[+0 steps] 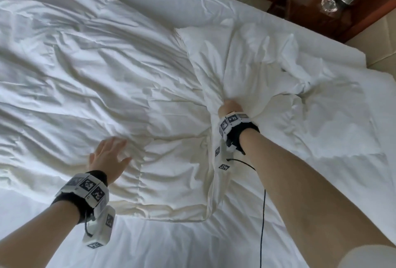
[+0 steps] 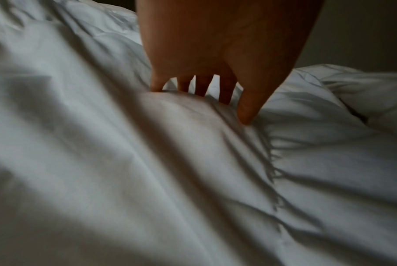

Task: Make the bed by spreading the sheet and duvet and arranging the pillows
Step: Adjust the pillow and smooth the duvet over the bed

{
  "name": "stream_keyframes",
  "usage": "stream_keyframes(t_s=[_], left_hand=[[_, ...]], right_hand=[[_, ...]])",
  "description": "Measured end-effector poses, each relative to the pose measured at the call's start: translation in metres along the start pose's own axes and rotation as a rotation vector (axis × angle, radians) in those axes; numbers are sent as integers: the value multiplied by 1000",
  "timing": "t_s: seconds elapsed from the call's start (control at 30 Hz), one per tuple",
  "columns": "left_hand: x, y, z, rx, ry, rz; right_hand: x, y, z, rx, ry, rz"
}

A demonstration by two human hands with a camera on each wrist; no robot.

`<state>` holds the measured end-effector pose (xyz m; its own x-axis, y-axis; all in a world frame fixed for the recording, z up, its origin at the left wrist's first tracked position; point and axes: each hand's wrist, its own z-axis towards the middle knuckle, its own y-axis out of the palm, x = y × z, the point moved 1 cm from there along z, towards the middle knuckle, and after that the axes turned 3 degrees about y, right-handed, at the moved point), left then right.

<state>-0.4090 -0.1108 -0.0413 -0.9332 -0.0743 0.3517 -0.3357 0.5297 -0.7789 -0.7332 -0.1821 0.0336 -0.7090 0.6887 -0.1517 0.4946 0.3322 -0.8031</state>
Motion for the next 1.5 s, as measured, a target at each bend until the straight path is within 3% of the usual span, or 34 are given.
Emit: stream_keyframes(t_s=[0.07, 0.13, 0.23, 0.27, 0.33, 0.37, 0.43, 0.5, 0.53, 0.57, 0.6, 0.63, 0.67, 0.7, 0.77, 0.83, 0.87, 0.93, 0.97, 1.0, 1.03, 1.07, 1.13, 1.2, 1.23, 1.3, 1.37, 1.43, 1.5], left_hand=[[8, -5, -2, 19, 2, 15], [27, -13, -6, 29, 7, 42], [62, -23, 0, 56, 12, -6], [77, -24, 4, 72, 59, 14], [106, -26, 8, 93, 173, 66], [119, -24, 6, 99, 211, 58], [132, -14, -5, 63, 235, 16], [134, 11, -22, -50, 228, 58], [132, 23, -31, -139, 206, 108], [128, 34, -38, -212, 179, 142], [123, 43, -44, -249, 171, 175], [119, 52, -50, -260, 177, 191], [116, 56, -54, -255, 190, 209], [114, 61, -57, -234, 203, 217], [115, 66, -63, -214, 208, 199], [119, 69, -68, -206, 211, 152], [123, 70, -72, -202, 213, 140], [130, 72, -78, -176, 232, 125], [134, 71, -82, -155, 241, 118], [137, 68, -84, -134, 248, 114], [142, 65, -87, -113, 260, 112], [149, 62, -90, -96, 276, 114], [168, 55, -93, -72, 308, 115], [195, 55, -98, -68, 348, 149], [211, 59, -100, -76, 371, 171], [239, 71, -103, -83, 410, 196], [262, 86, -106, -63, 446, 201], [276, 105, -111, -51, 485, 223], [276, 130, -116, -129, 507, 293]], right_hand=[[6, -61, -3, 136, -16, 236], [32, -138, -25, 296, -18, 269], [123, -208, -66, 522, 33, -6], [159, -212, -87, 502, 89, -121], [229, -183, -121, 378, 230, -224], [256, -159, -136, 264, 306, -166], [319, -68, -156, 51, 368, -119], [418, 48, -121, -10, 526, -8], [433, 84, -113, 22, 577, -28], [428, 98, -111, 63, 706, 304], [411, 98, -110, -57, 816, 743], [392, 89, -127, 59, 861, 951], [374, 69, -154, 128, 895, 901], [360, 51, -165, 118, 798, 838], [351, 27, -160, 181, 719, 838], [346, 8, -153, 265, 737, 932], [352, 9, -146, 272, 761, 873], [357, -4, -152, 217, 745, 512], [359, -12, -154, 156, 631, 257], [364, -18, -149, 171, 532, 150], [366, -31, -144, 178, 490, 199], [373, -52, -142, 249, 451, 369], [388, -116, -142, 448, 368, 1003], [429, -167, -157, 584, 334, 1364], [458, -182, -173, 636, 369, 1425], [517, -179, -204, 692, 450, 1465], [573, -142, -225, 723, 601, 1392], [609, -82, -234, 617, 770, 1243], [620, -16, -233, 448, 878, 1120]])
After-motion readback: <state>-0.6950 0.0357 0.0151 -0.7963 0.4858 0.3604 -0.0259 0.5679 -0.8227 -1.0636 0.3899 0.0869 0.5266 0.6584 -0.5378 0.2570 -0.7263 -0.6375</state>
